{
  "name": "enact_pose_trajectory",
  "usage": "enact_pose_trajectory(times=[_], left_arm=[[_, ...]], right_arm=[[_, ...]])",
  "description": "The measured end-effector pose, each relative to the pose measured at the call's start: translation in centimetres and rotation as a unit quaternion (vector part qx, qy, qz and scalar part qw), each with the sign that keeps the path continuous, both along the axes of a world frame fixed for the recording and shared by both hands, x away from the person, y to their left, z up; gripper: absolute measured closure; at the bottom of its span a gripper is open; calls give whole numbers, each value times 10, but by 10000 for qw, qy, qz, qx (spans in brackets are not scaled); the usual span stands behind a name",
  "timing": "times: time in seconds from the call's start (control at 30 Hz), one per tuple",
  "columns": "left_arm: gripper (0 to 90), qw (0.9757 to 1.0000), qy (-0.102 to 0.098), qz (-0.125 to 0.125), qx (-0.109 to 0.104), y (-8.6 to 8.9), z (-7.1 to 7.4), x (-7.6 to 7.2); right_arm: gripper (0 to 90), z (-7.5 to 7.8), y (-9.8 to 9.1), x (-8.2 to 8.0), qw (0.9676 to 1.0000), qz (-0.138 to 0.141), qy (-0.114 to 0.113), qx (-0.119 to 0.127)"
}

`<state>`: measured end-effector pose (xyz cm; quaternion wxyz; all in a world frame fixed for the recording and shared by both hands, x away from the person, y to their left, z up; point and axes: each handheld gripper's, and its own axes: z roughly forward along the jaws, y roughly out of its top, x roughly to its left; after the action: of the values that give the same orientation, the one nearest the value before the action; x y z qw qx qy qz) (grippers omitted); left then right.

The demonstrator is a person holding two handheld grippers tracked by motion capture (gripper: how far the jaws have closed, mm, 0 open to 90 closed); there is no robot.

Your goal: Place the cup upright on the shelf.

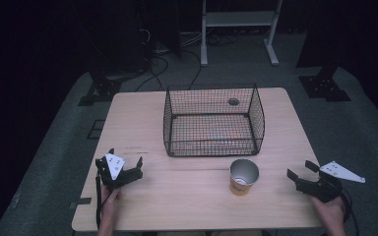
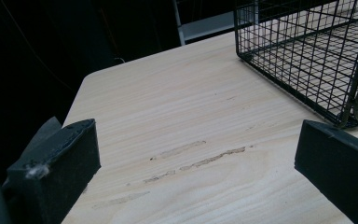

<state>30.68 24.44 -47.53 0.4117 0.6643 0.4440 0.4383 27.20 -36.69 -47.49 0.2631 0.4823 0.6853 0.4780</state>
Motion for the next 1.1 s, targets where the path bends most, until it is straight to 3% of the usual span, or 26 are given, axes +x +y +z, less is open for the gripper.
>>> enact_pose_trajectory(times=[0.37,0.47,0.73,1.1], left_arm=[[0,10000,10,-44,17,0,0,-1],[0,10000,17,-52,-4,0,0,-2],[0,10000,12,-39,-9,0,0,-1],[0,10000,25,-23,-17,0,0,-1]], right_arm=[[144,9,8,0,9998,170,-88,-51],[142,13,12,-2,9994,332,-97,-33],[134,11,22,-6,9983,586,7,-59],[134,16,35,-16,9962,862,-29,-154]])
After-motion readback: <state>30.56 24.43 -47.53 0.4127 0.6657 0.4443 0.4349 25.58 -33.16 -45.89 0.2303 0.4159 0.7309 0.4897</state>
